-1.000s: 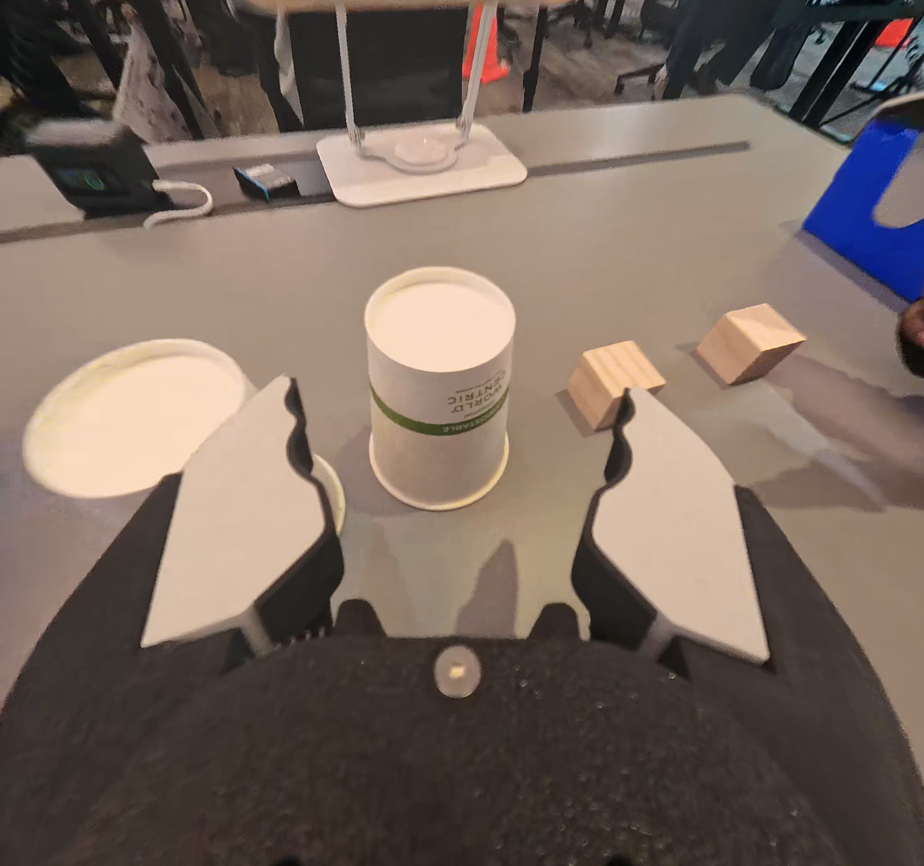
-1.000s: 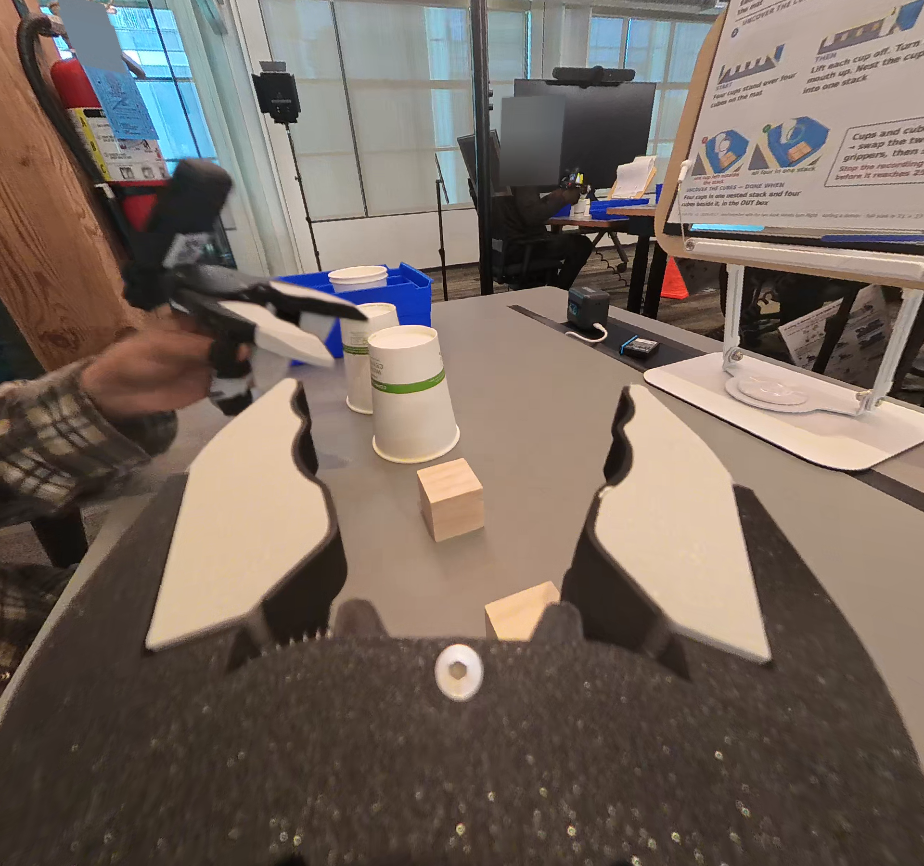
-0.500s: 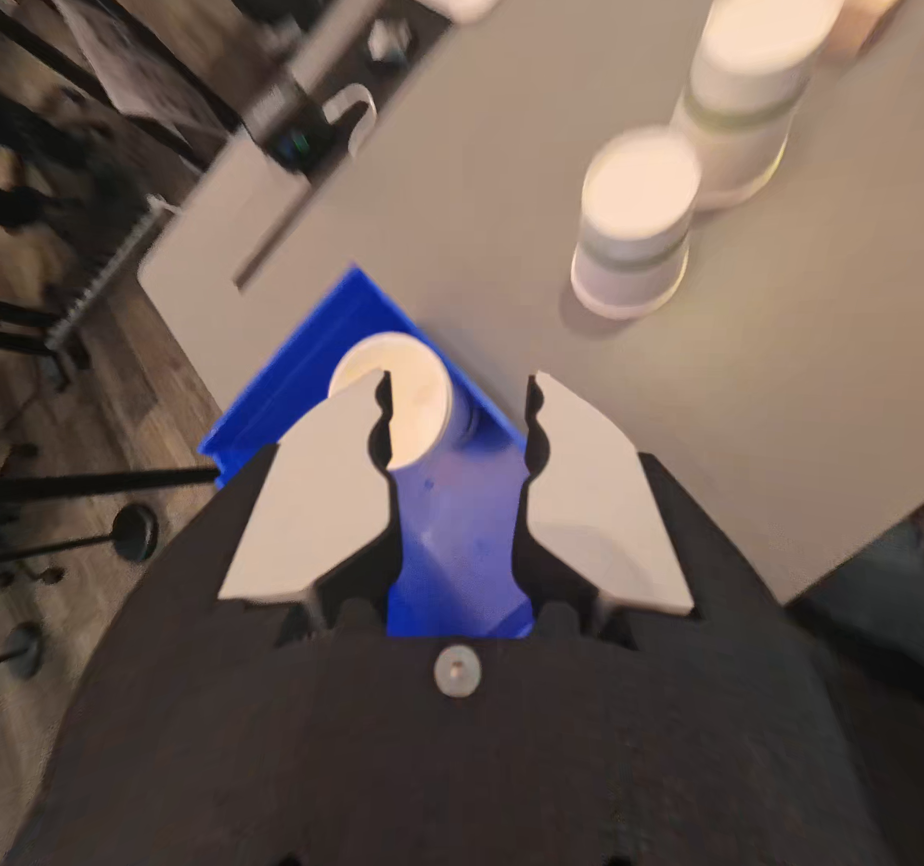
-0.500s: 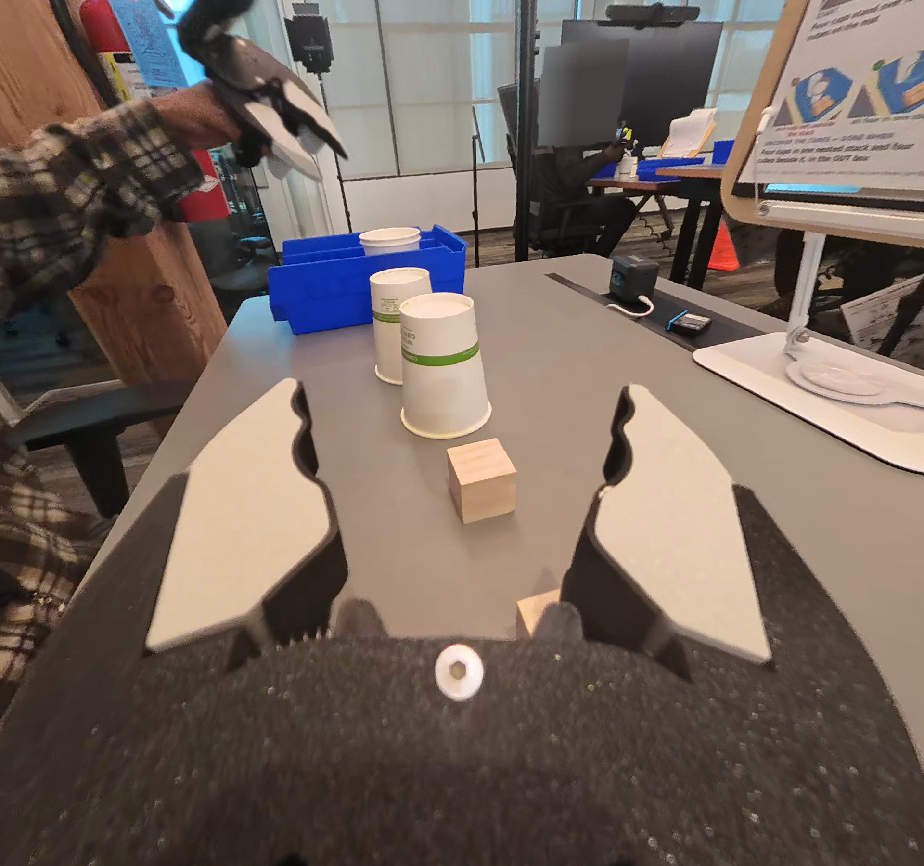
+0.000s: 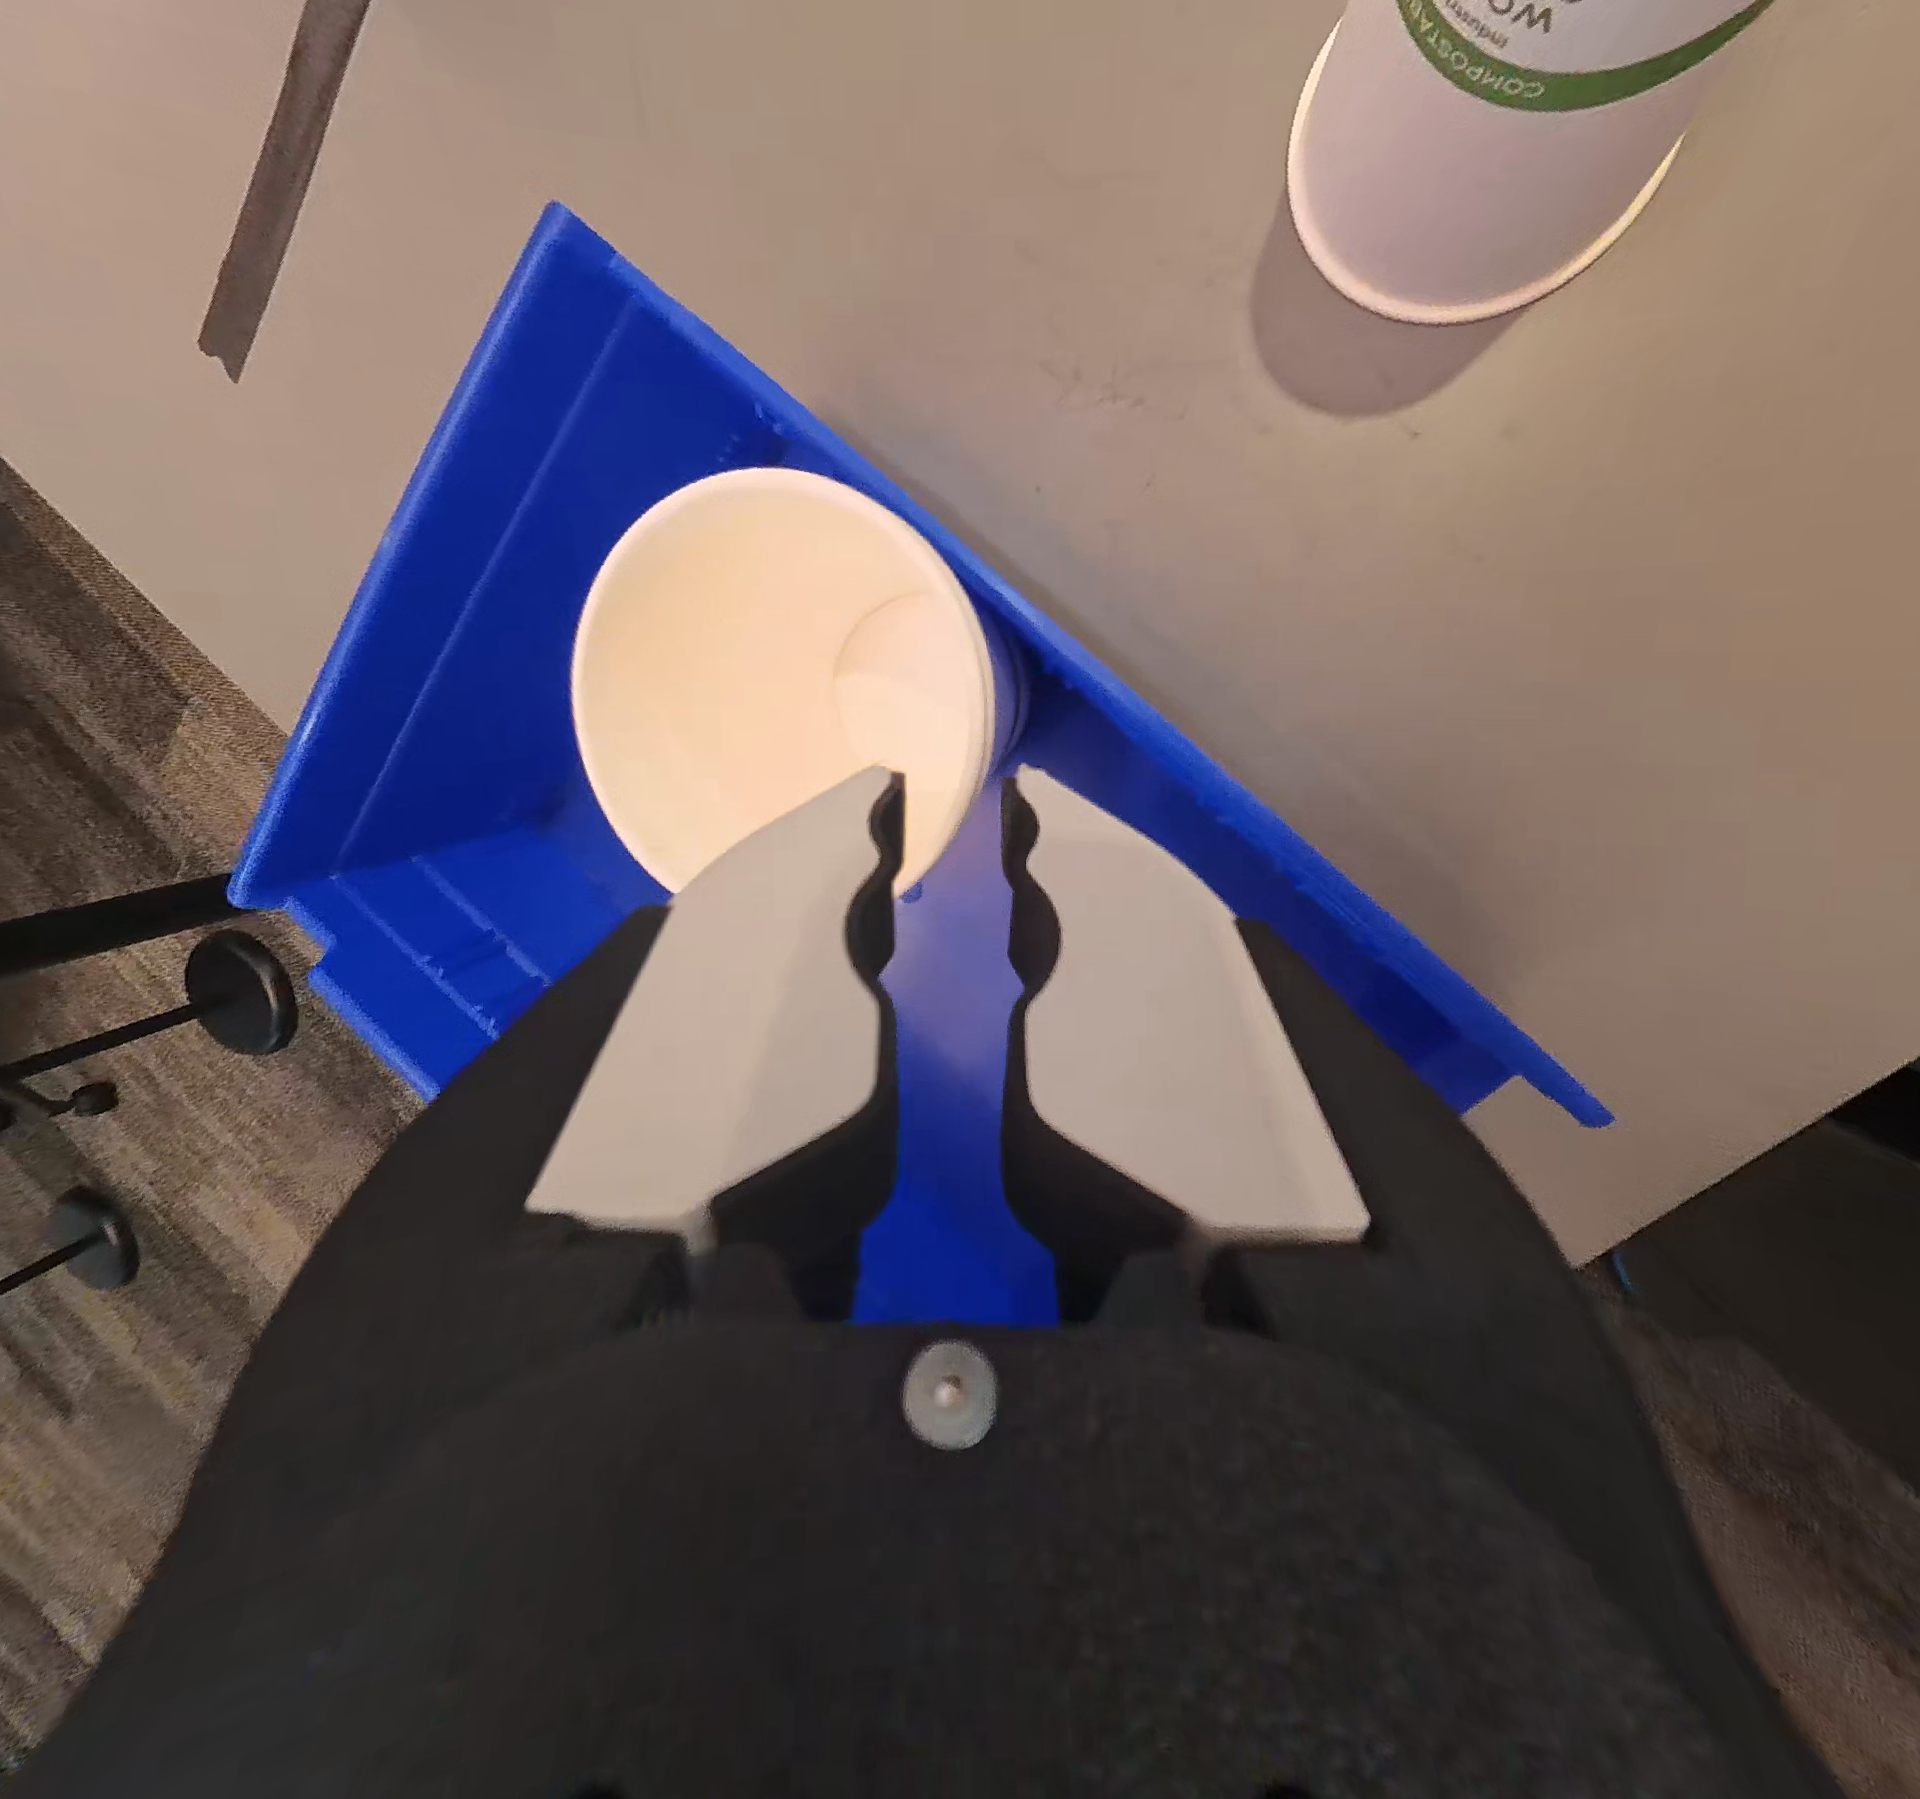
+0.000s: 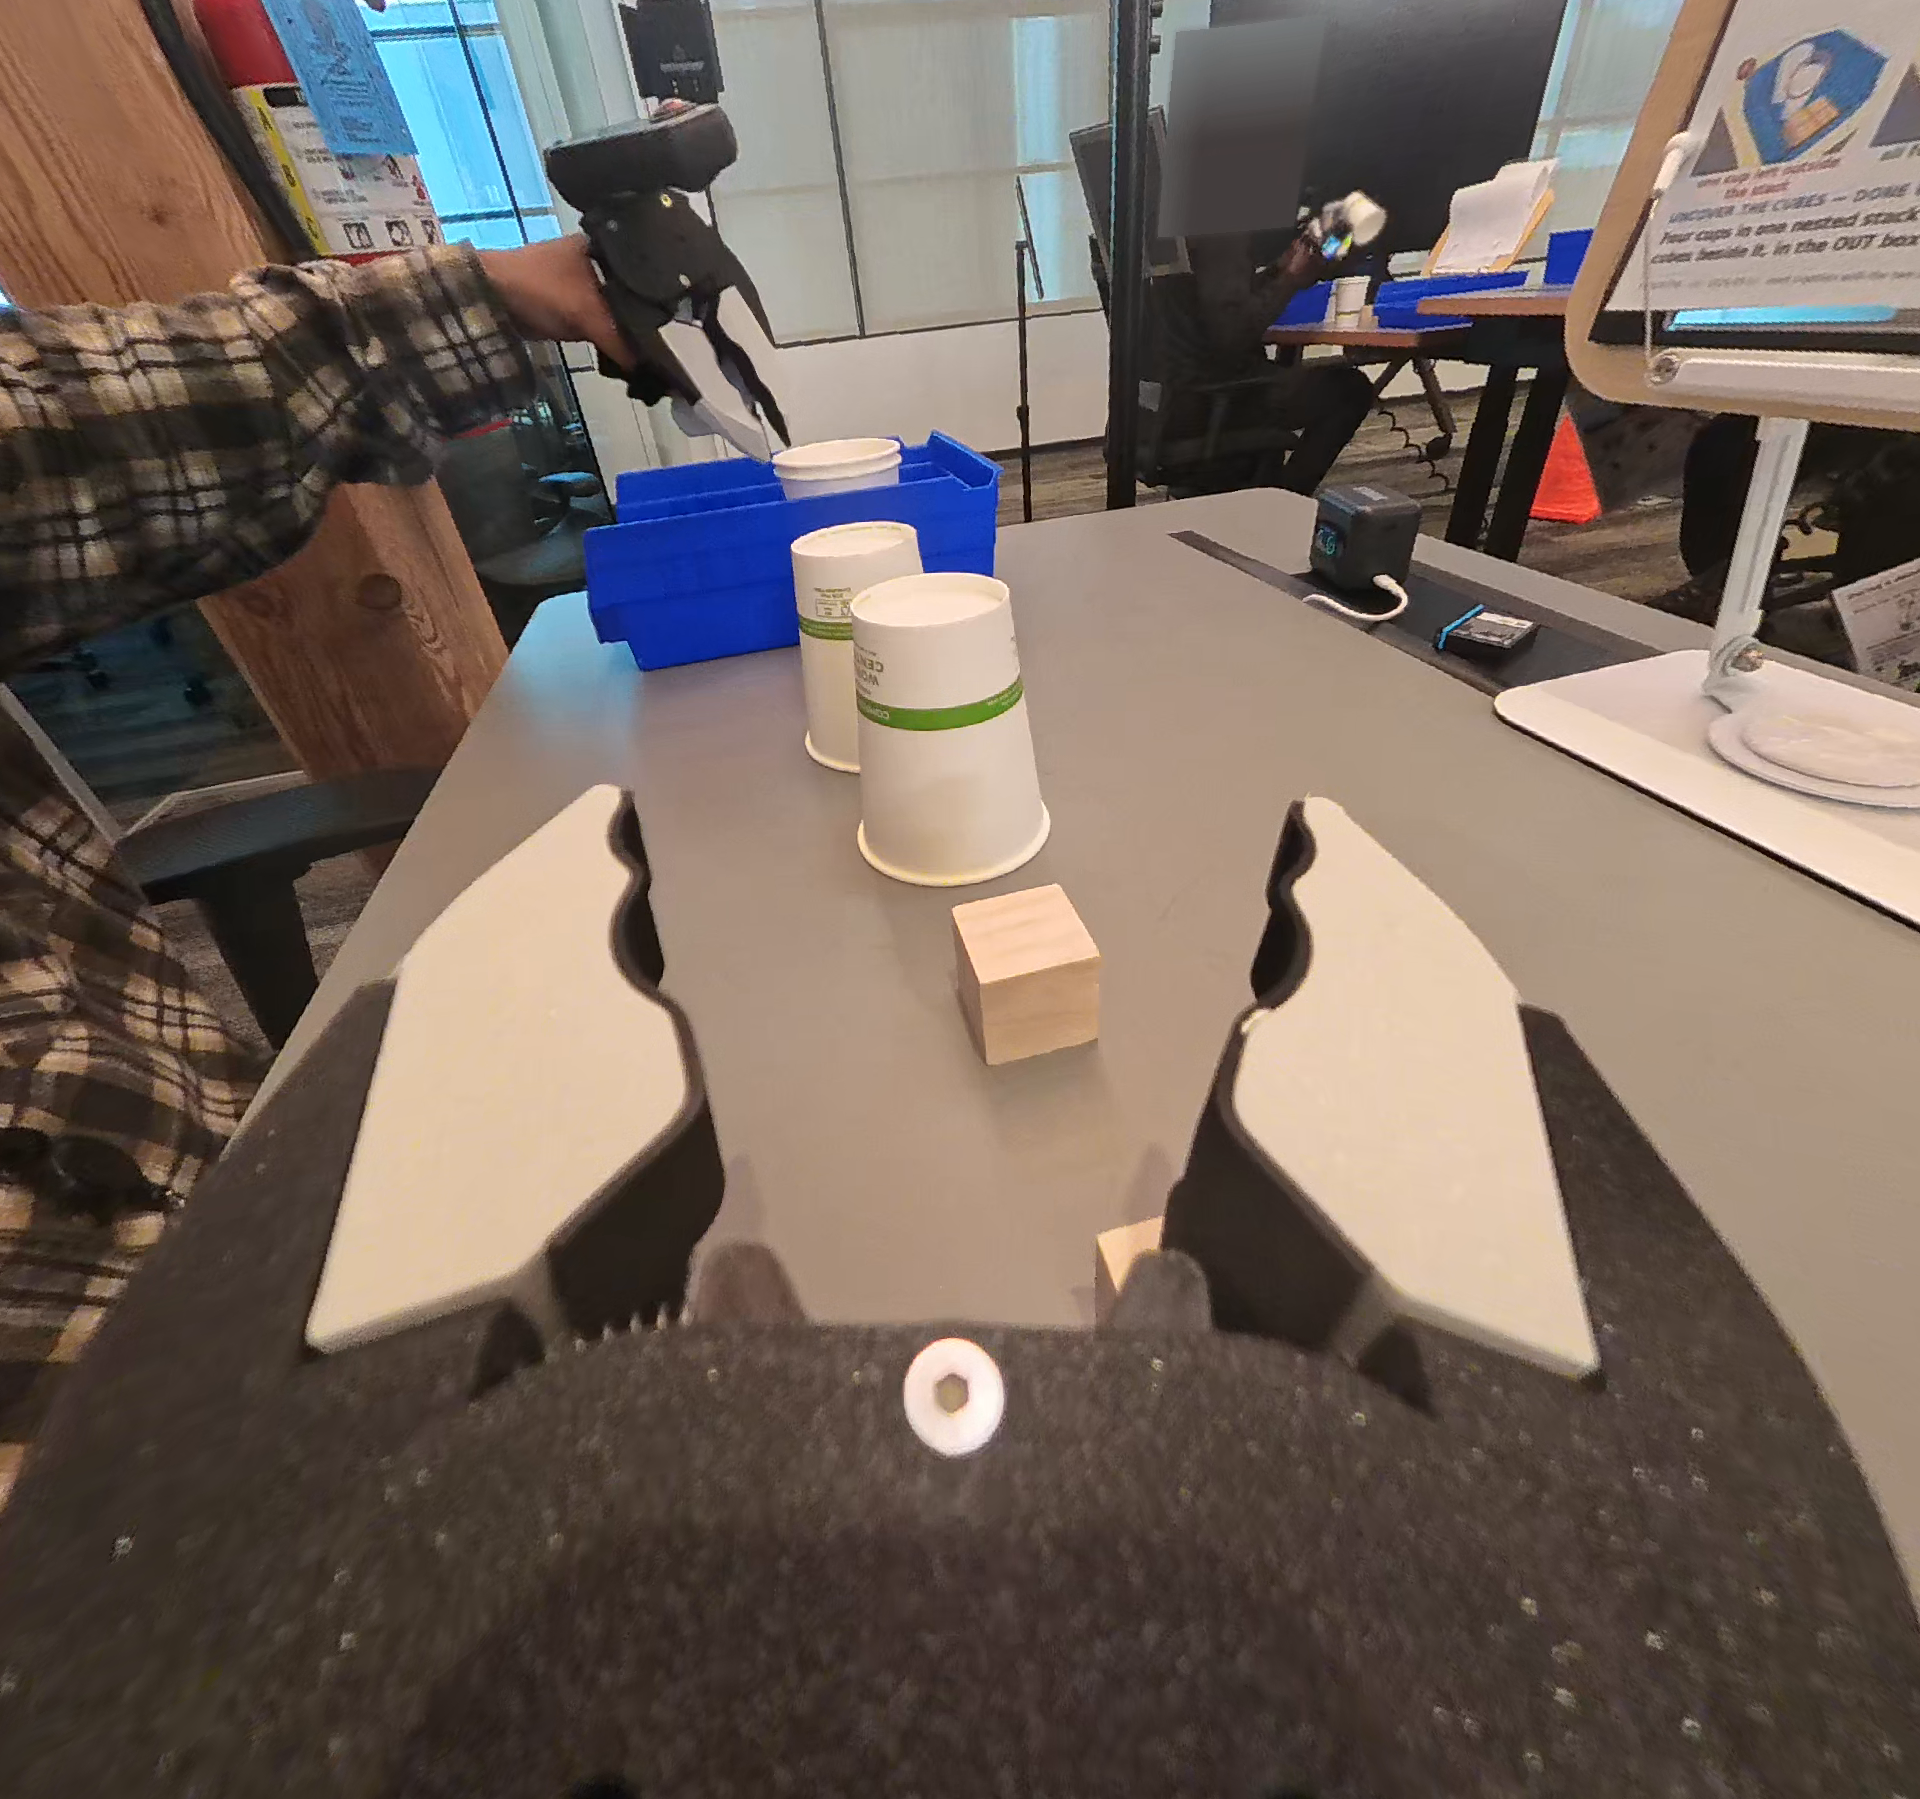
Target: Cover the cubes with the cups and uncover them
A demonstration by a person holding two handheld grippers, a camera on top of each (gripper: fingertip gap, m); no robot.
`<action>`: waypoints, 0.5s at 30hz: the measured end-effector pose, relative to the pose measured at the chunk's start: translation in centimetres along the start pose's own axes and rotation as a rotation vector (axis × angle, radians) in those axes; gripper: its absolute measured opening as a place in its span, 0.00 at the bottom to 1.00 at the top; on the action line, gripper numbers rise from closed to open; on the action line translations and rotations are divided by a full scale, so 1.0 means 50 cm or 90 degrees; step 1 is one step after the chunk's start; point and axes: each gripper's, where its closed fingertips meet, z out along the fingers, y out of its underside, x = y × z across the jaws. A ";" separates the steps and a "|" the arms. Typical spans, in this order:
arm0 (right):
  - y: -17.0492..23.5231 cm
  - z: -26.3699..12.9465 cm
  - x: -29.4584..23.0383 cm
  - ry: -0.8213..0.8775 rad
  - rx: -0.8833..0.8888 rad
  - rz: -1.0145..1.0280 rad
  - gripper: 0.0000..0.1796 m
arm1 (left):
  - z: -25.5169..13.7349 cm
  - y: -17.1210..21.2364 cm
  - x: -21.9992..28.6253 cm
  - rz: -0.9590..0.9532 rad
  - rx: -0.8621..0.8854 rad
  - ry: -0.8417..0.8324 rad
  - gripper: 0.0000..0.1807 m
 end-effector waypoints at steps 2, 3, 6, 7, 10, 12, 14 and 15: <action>0.000 0.000 -0.001 -0.001 0.000 -0.002 0.62 | 0.004 0.001 0.001 -0.001 -0.001 0.005 0.09; -0.001 0.000 -0.001 -0.001 0.000 -0.002 0.62 | 0.006 0.002 0.002 -0.001 -0.004 0.007 0.09; -0.004 -0.002 -0.001 -0.003 0.008 0.004 0.62 | 0.012 0.005 0.000 -0.002 -0.012 0.004 0.08; -0.006 -0.003 0.000 -0.003 0.012 0.006 0.62 | 0.013 0.004 0.001 -0.003 -0.010 0.007 0.05; -0.006 -0.004 0.000 -0.003 0.012 0.007 0.62 | 0.017 0.002 0.004 -0.009 -0.005 0.016 0.03; -0.007 -0.003 -0.001 -0.004 0.012 0.006 0.62 | 0.020 0.004 0.005 -0.009 -0.009 0.017 0.02; -0.008 -0.004 -0.001 -0.004 0.014 0.006 0.62 | 0.022 0.003 0.004 -0.013 -0.008 0.017 0.02; -0.010 -0.005 -0.001 -0.004 0.016 0.007 0.62 | 0.022 0.002 0.003 -0.017 -0.005 0.018 0.02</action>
